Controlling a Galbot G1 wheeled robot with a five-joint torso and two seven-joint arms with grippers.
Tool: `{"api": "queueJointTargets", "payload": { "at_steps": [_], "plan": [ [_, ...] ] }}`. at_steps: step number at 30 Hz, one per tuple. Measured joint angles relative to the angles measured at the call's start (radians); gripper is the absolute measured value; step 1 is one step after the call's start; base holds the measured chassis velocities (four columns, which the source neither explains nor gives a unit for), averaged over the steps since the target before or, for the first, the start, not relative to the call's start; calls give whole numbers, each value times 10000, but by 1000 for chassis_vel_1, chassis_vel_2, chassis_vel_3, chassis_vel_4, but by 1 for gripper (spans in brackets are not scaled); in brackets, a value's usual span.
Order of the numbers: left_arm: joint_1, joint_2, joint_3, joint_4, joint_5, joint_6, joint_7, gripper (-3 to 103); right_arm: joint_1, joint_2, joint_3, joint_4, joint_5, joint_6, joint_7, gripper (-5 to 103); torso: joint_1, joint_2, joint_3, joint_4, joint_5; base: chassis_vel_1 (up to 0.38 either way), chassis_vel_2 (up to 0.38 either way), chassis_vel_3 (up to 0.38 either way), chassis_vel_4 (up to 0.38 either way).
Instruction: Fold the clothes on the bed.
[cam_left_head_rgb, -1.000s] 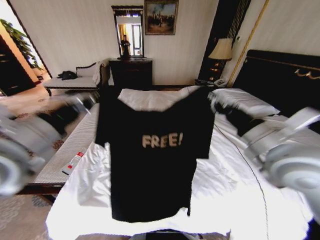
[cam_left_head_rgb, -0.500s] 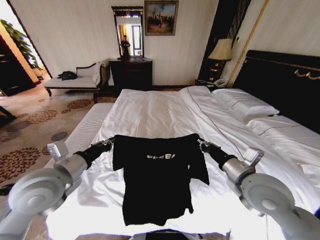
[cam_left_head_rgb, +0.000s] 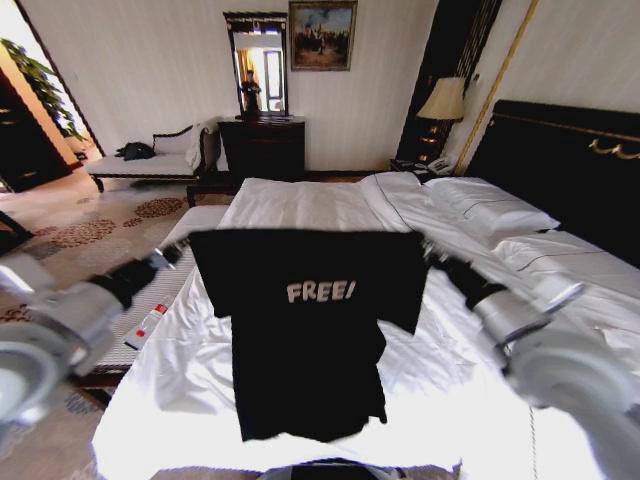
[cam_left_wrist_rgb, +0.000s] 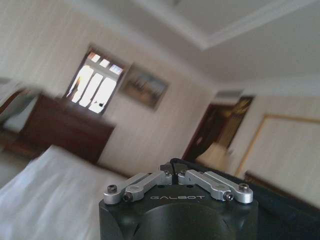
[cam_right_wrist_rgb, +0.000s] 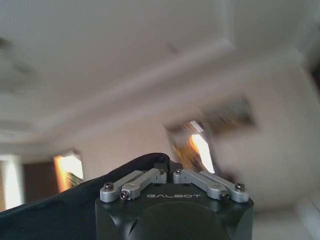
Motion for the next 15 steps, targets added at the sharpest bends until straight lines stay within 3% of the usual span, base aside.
{"api": "queueJointTargets", "payload": {
  "at_steps": [2, 7, 10, 13, 15],
  "plan": [
    [-395, 517, -1022, 1, -655, -220, 293, 0, 251, -750, 1170, 1, 377, 500, -1286, 1, 1, 1, 0, -4, -4, 0, 0, 0, 0],
    [-815, 1364, -1864, -9, -1075, -402, 479, 0, 794, -1709, 1882, 13, 608, 956, -2238, 1, -2, 3, -2, -3, -1, 0, 0, 0, 0],
    [-1615, 2049, -1239, 331, -856, -391, 569, 0, 1218, -2411, 1283, -165, 405, 1012, -2434, 1, -2, 3, -2, -3, -2, 0, 0, 0, 0],
    [-1809, 2315, -848, 674, -493, -348, 682, 0, 1238, -2694, 1007, -601, 289, 965, -2465, 1, -2, 2, -1, -4, -5, 0, 0, 0, 0],
    [-1952, 2776, -86, 1387, 391, -260, 982, 0, 1232, -3199, 521, -1432, 195, 778, -2614, 1, 0, 1, 1, 0, -1, 0, 0, 0, 0]
  ]
}}
